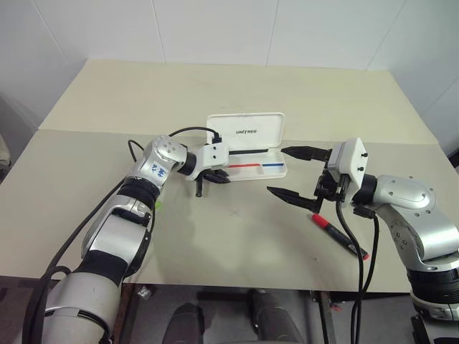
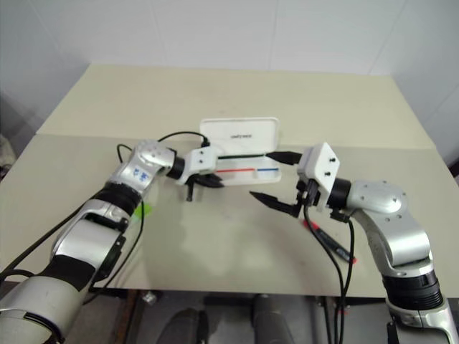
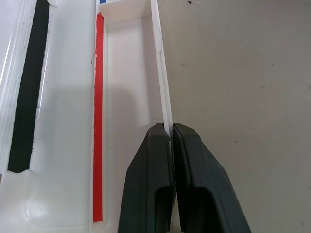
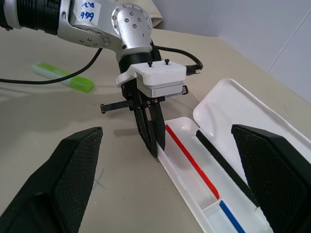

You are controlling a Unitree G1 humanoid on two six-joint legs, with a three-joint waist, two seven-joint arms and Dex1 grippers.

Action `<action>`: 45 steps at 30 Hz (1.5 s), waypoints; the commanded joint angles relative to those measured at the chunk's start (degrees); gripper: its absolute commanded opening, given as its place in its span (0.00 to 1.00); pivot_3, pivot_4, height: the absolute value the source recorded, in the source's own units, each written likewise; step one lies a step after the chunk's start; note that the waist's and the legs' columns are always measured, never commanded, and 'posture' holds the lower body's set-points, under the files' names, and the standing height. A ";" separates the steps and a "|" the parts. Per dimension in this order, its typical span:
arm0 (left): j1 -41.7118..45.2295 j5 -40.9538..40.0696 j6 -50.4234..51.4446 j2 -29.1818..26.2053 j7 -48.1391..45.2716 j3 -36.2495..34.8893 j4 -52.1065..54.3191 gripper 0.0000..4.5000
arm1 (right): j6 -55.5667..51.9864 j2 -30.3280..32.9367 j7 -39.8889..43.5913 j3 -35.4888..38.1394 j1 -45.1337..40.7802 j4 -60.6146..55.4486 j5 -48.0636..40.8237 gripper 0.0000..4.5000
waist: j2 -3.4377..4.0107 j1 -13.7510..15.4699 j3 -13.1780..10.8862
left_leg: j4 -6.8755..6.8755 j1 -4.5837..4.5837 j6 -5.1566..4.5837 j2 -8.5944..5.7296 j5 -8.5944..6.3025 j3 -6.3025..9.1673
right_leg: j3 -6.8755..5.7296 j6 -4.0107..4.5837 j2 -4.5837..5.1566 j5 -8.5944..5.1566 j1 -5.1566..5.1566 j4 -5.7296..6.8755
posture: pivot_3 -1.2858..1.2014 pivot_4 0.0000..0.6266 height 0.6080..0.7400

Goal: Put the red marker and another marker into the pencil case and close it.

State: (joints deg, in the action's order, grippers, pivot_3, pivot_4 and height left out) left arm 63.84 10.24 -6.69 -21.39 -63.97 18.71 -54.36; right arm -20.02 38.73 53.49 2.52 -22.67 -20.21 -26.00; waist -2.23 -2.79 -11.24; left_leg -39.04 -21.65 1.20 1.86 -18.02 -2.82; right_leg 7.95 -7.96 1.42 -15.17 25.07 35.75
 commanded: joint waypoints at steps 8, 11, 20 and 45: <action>-9.38 -6.06 1.05 -7.23 -5.42 -4.37 25.00 0.00 | 0.78 2.27 0.93 3.23 1.82 -0.34 -0.73 1.00 | 0.00 -0.27 0.00 | 0.03 -0.48 -0.03 0.06 -0.02 0.01 | -0.03 -0.04 0.03 0.02 0.47 0.18 | 0.52 0.24 1.00; -14.58 -7.96 4.65 -10.74 -7.98 -4.82 34.12 0.00 | 0.62 3.30 1.09 4.54 4.23 -0.99 -1.08 1.00 | 0.00 -0.32 0.00 | 0.03 -0.53 -0.04 0.06 -0.03 -0.01 | -0.04 -0.04 0.08 0.02 0.46 0.11 | 0.52 0.24 1.00; -25.32 -11.12 14.39 -13.62 -7.83 -4.35 51.38 0.00 | -0.09 5.89 1.23 8.50 10.56 -3.61 -2.96 1.00 | 0.00 -0.20 0.00 | -0.10 -0.47 -0.10 -0.01 0.00 0.01 | -0.03 -0.07 0.11 0.04 0.41 0.02 | 0.52 0.24 1.00; -31.33 -10.62 25.84 -15.11 -4.41 -0.75 61.48 0.32 | -0.05 4.29 -1.08 6.09 9.23 -4.25 -2.99 1.00 | 0.00 -0.53 0.00 | -0.10 -0.38 -0.18 -0.03 0.08 0.00 | 0.04 -0.05 0.08 0.08 0.40 0.12 | 0.52 0.24 1.00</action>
State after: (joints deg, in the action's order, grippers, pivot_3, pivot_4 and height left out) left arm 32.37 0.31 19.21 -36.50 -68.79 18.13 4.44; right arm -20.39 43.25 52.75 8.15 -12.67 -22.93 -28.37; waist -2.23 -3.32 -11.23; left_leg -39.15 -22.04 1.03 1.83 -17.94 -2.82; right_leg 7.98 -8.01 1.50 -15.09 25.47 35.86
